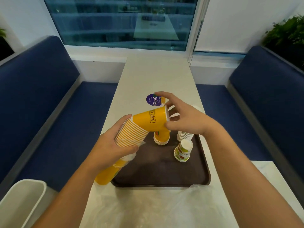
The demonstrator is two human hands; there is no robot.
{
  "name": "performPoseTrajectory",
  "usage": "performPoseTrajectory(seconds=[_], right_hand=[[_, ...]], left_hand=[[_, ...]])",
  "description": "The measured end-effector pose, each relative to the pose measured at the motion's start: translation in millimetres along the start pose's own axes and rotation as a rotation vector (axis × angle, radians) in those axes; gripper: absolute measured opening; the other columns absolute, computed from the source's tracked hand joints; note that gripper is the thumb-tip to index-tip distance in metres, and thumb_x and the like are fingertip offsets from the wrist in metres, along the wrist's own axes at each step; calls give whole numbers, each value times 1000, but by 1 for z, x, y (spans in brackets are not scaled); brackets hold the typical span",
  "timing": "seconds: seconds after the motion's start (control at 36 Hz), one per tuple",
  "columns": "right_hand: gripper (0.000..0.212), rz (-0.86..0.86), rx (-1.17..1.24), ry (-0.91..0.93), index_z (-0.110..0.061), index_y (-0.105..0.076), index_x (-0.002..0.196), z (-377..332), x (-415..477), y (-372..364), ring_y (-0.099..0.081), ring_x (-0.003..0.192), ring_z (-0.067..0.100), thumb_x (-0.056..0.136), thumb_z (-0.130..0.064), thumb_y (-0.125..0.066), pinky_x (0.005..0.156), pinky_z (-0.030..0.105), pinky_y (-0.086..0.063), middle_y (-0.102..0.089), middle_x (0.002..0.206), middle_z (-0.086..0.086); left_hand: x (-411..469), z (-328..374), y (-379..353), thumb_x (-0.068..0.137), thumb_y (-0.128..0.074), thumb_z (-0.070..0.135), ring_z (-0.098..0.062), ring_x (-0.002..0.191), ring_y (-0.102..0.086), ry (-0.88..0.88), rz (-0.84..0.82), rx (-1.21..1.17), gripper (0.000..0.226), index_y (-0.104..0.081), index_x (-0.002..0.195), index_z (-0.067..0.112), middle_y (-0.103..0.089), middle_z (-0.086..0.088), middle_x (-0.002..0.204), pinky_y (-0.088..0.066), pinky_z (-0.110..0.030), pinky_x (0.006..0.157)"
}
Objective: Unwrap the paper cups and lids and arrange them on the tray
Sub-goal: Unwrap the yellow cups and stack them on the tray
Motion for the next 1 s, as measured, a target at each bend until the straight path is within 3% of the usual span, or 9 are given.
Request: performPoseTrajectory(seconds=[0.14,0.28,0.36,0.42,0.56,0.61,0.72,0.89,1.0], right_hand=[[101,-89,-322,-77,-49,-21,153,1,2,-3,-44,121,15,78,-31,-86,93,32,-54,-29,129,-16],[93,-57,-314,-27,-43,-16,159,-1,7,-22,-47,128,16,89,-44,-77,94,29,-46,-39,151,-7],[91,-25,-397,-39,-49,-10,158,2,8,-25,-44,134,20,91,-55,-70,106,47,-46,-38,157,-8],[93,-9,-414,-47,-55,-3,157,5,6,-24,-41,131,22,92,-53,-70,107,53,-44,-39,157,-6],[111,220,-226,6,-60,6,154,11,10,-24,-62,103,20,88,-28,-77,83,44,-62,-48,142,-3],[107,352,-215,-25,-62,0,152,17,14,-27,-60,109,22,87,-29,-79,84,41,-62,-44,146,-1],[84,535,-214,-104,-44,-21,147,31,23,-38,-56,122,23,88,-33,-81,91,36,-59,-41,147,-1],[75,588,-223,-244,-30,-32,141,54,32,-63,-59,122,28,87,-23,-82,91,35,-53,-48,139,5],[67,477,-333,-382,-21,-37,141,72,37,-77,-62,116,32,89,-23,-80,90,37,-56,-50,136,9]], left_hand=[[3,6,-3,78,-86,46,4,108,-60,-19,10,-26,89,-24,136,72,-47,50,118,-49,-8,62],[6,12,-9,79,-86,44,20,111,-51,-48,-17,-29,84,-27,132,72,-45,55,114,-49,-3,61],[7,8,-9,77,-84,48,20,111,-51,-35,-13,-37,86,-26,135,71,-45,54,115,-49,-4,61],[6,4,-8,77,-84,48,18,111,-53,-19,-8,-53,88,-26,139,69,-46,52,117,-50,-4,62],[6,-11,-4,78,-86,48,2,113,-60,41,39,-83,95,-24,147,68,-50,41,126,-52,-8,66],[7,-13,-4,77,-86,48,-3,113,-61,54,43,-82,94,-25,147,68,-51,39,126,-52,-9,67],[9,-14,-8,78,-86,44,-3,110,-60,63,46,-78,92,-25,141,72,-50,42,120,-51,-6,62],[12,-15,-14,77,-84,48,-5,113,-60,70,46,-83,93,-24,145,67,-49,38,126,-50,-6,64],[14,-15,-18,72,-82,55,-8,113,-61,82,44,-93,92,-26,144,67,-49,38,126,-50,-9,65]])
Point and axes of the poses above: each hand's wrist, its own x-axis towards the middle knuckle, its own y-axis out of the back of the hand, z = x × y, the point moved 1 cm from there along x, towards the middle knuckle
